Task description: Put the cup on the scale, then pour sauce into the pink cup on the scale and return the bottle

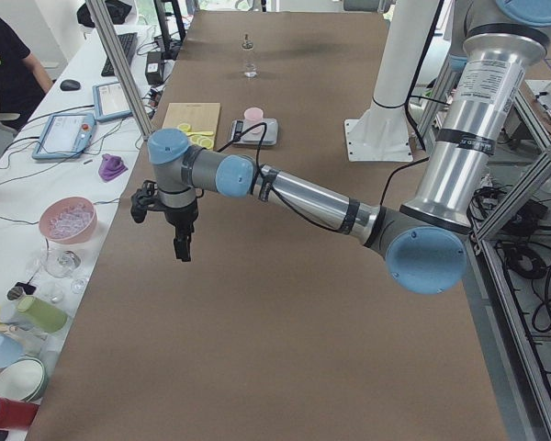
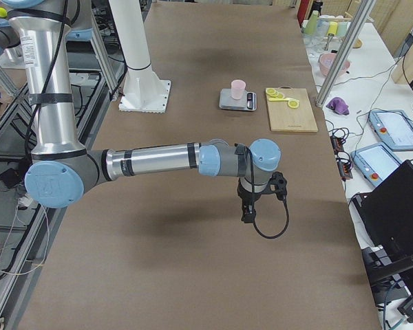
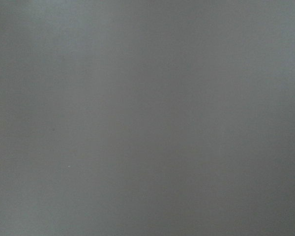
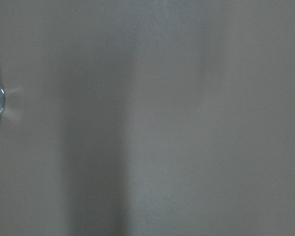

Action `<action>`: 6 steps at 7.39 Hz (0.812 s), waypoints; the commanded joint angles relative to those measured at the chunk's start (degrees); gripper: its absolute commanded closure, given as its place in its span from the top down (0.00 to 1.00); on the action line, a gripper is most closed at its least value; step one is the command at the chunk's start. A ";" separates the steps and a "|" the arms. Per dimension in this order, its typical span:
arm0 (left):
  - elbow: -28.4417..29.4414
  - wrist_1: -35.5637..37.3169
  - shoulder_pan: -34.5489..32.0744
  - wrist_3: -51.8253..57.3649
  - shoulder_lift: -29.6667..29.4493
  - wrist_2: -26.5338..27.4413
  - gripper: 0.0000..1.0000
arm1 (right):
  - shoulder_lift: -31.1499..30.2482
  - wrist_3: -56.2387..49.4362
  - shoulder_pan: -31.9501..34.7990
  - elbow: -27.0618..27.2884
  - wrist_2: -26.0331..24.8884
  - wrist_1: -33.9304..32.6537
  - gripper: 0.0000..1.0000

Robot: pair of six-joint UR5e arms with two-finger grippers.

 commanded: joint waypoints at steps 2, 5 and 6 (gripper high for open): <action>2.81 -7.03 -2.95 4.16 6.73 -0.65 0.99 | -0.86 -2.10 1.94 -0.34 0.84 -1.03 1.00; 5.88 -8.49 -2.69 4.15 7.18 -0.04 0.99 | -0.77 -1.92 3.09 6.25 1.02 -9.46 1.00; 5.72 -8.49 -2.77 4.24 7.45 -0.13 0.99 | -0.78 -1.92 3.09 6.09 1.02 -9.47 1.00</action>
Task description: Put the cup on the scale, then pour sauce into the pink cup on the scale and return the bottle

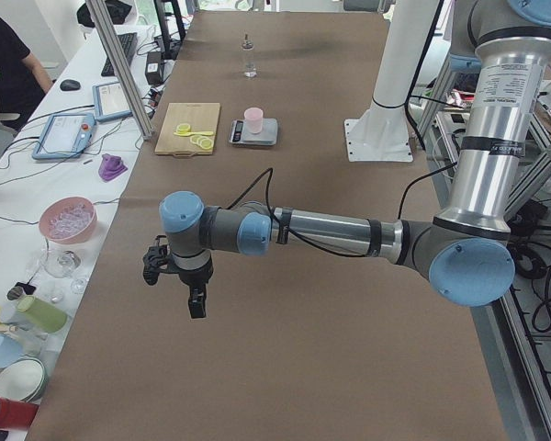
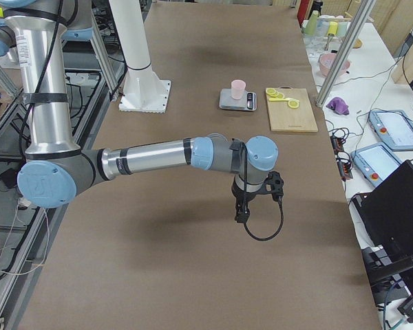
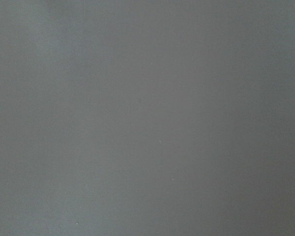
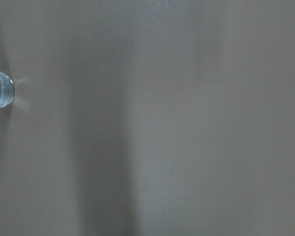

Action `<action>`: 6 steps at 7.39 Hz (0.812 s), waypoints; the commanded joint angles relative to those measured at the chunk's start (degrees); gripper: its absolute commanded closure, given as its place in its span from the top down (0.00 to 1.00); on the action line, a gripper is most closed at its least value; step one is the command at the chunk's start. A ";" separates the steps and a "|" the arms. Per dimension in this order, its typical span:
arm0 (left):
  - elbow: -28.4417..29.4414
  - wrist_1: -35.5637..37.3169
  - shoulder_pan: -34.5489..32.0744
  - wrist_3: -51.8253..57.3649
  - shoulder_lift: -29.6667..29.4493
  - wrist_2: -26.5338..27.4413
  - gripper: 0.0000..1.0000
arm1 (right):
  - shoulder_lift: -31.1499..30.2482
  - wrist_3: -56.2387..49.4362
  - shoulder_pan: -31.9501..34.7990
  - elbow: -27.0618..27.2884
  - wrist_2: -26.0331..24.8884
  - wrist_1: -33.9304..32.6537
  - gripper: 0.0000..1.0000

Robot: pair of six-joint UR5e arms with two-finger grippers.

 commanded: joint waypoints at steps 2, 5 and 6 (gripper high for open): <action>0.12 0.76 -0.08 -0.60 0.51 -0.46 0.99 | -0.20 1.27 -0.02 -1.08 -0.17 -0.14 1.00; 0.02 0.77 -0.35 -0.60 0.51 -4.42 0.99 | 0.42 1.81 -0.02 -1.71 0.80 0.13 1.00; 0.02 0.77 -0.26 -0.69 0.51 -4.42 0.99 | 0.42 1.72 -0.02 -1.70 0.80 0.13 1.00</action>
